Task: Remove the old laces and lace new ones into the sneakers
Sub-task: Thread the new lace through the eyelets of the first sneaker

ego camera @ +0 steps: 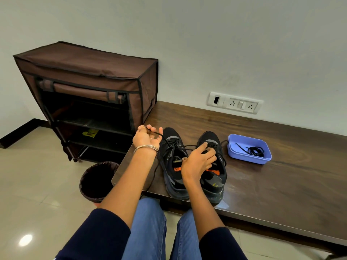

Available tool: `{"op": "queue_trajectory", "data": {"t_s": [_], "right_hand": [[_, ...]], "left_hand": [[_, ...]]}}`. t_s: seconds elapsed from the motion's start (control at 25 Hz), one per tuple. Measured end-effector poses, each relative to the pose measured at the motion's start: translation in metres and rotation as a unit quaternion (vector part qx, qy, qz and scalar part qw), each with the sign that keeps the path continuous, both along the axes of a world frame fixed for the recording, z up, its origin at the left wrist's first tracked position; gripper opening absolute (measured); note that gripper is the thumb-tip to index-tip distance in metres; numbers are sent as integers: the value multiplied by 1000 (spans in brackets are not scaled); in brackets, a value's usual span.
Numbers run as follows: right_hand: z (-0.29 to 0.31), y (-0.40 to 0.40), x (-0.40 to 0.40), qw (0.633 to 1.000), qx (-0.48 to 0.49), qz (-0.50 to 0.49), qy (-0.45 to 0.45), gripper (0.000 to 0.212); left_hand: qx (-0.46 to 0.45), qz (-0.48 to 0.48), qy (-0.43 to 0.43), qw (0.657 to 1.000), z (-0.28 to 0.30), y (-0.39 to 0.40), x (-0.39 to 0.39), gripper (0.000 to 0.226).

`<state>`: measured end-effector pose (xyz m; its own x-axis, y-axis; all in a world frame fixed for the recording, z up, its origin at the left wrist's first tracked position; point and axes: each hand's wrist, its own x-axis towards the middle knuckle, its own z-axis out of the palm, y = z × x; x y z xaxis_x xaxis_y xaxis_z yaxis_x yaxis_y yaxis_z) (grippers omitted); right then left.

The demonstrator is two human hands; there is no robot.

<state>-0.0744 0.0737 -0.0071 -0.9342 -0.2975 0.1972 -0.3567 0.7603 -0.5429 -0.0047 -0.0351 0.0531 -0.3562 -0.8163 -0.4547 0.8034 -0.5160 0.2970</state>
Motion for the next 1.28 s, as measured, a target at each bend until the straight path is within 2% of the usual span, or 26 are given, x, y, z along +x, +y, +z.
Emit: {"op": "queue_trajectory", "data": {"t_s": [0.08,0.16,0.2,0.24,0.28,0.32,0.36,0.4,0.44,0.48,0.52,0.6,0.64,0.68,0.72,0.8,0.84,0.88,0.92,0.96,1.0,1.04,1.08,1.16,1.24,1.28], "right_hand": [[2,2,3,999,-34,-15,17,62],[2,4,2,999,-41,2,-29,47],[2,4,0,997,-38,17,-58,42],[3,4,-1,996,-32,30,-78,37],[4,4,-2,995,-25,39,-90,32],[5,4,-3,993,-22,49,-102,27],[7,3,-3,990,-18,65,-120,23],[9,2,-3,987,-11,86,-136,20],[10,2,-3,983,0,107,-152,20],[11,1,-2,978,16,122,-166,21],[12,0,-2,974,36,134,-178,23],[12,-2,-4,966,81,144,-199,29],[10,-4,-5,962,101,141,-208,30],[9,-5,-6,961,116,137,-211,32],[7,-7,-6,961,126,131,-210,34],[4,-12,-6,961,133,118,-211,37],[3,-14,-6,961,135,113,-212,39],[3,-15,-6,961,139,109,-214,41],[2,-15,-6,960,145,107,-217,43],[2,-16,-6,959,149,106,-218,44],[2,-16,-6,958,153,105,-218,45],[2,-16,-6,958,155,106,-217,46],[2,-17,-5,958,156,107,-215,46],[2,-17,-4,959,156,107,-212,46],[3,-16,-3,959,158,108,-208,46],[3,-16,-3,960,157,107,-208,47]], "left_hand": [[-5,22,79,997,6,-2,10,33],[-28,15,93,995,8,-4,15,29],[-57,-7,51,997,9,-4,16,28],[-122,-38,-54,990,7,-6,18,29],[-228,-82,-221,945,4,-8,20,27],[-343,-125,-406,838,-4,-8,21,22],[-442,-166,-551,688,-13,-5,21,13],[-503,-213,-632,549,-24,-3,20,8],[-527,-253,-672,454,-36,-1,17,16],[-535,-270,-693,401,-46,0,14,22],[-536,-263,-703,386,-53,2,11,23],[-543,-219,-709,393,-60,0,7,16],[-556,-204,-691,415,-60,-1,6,13],[-567,-190,-653,464,-59,-2,6,10],[-560,-175,-600,543,-58,-1,8,7],[-450,-117,-413,783,-45,-2,15,17],[-357,-78,-269,891,-34,-6,21,24],[-268,-54,-128,953,-22,-10,28,27],[-211,-39,-34,976,-11,-16,36,27],[-193,-35,-6,981,-1,-23,42,27],[-198,-55,-31,978,7,-26,45,29],[-217,-85,-102,967,12,-26,46,33],[-244,-120,-206,940,12,-23,44,37],[-322,-190,-419,827,-2,-16,36,43],[-408,-229,-553,689,-26,-9,26,42],[-451,-245,-606,608,-36,-7,22,41]]}}
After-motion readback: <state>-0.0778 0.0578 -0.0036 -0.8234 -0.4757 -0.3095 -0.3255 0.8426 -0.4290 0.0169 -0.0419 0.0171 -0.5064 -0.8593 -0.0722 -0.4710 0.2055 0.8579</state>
